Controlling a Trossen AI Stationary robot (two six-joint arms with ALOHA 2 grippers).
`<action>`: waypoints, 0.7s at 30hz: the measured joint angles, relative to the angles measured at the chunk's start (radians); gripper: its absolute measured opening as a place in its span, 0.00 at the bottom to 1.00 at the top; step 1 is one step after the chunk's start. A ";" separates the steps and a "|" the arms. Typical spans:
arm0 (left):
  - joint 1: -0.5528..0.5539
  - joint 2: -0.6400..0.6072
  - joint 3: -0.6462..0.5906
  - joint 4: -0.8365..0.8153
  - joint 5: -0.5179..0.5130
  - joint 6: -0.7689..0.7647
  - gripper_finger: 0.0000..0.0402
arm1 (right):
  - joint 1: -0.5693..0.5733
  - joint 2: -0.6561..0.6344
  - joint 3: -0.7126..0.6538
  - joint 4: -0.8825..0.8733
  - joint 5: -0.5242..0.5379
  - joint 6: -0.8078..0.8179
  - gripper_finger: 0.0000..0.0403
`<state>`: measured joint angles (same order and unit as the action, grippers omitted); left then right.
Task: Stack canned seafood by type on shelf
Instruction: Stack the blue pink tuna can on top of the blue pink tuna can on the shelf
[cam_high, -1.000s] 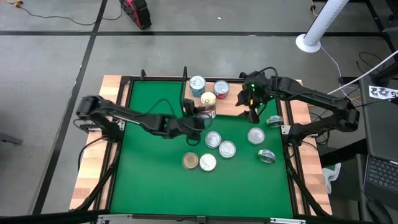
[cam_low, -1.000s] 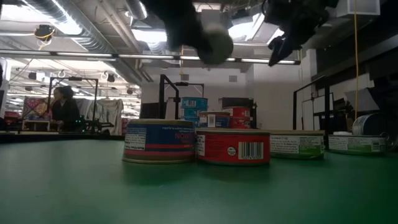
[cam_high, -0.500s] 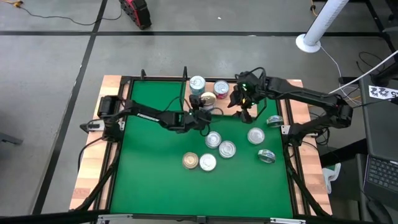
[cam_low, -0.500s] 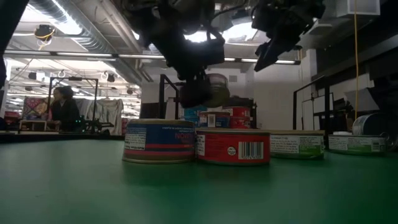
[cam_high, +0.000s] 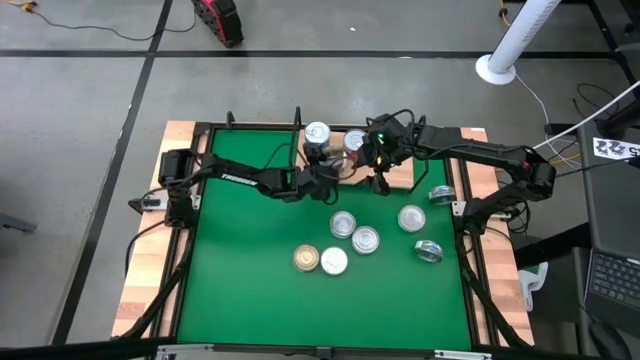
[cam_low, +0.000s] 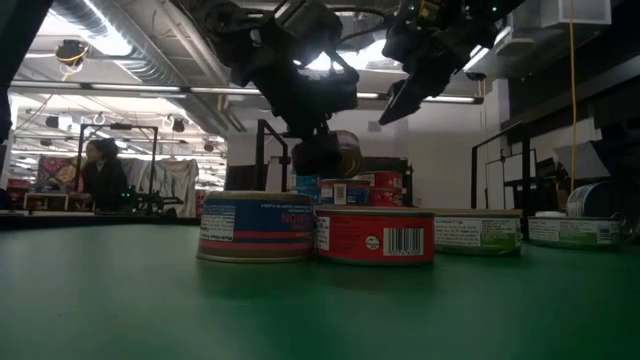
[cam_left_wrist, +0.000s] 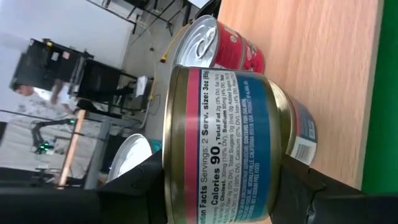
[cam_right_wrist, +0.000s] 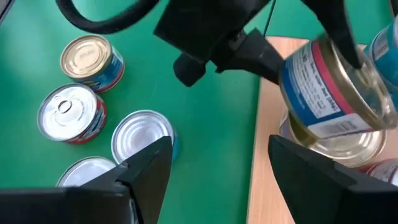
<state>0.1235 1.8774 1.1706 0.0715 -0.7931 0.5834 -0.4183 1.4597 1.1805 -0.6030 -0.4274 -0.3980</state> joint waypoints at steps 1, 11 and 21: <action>0.006 0.000 0.000 0.000 0.009 -0.004 0.49 | 0.000 0.000 0.000 0.012 0.007 0.000 0.66; 0.033 -0.001 0.001 0.005 0.108 -0.009 0.51 | 0.000 0.000 0.000 0.031 0.024 0.000 0.66; 0.041 -0.001 0.001 -0.002 0.112 -0.056 0.66 | 0.000 0.000 0.000 0.030 0.025 0.000 0.66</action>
<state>0.1650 1.8763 1.1717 0.0700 -0.6811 0.5275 -0.4187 1.4593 1.1805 -0.5727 -0.4027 -0.3981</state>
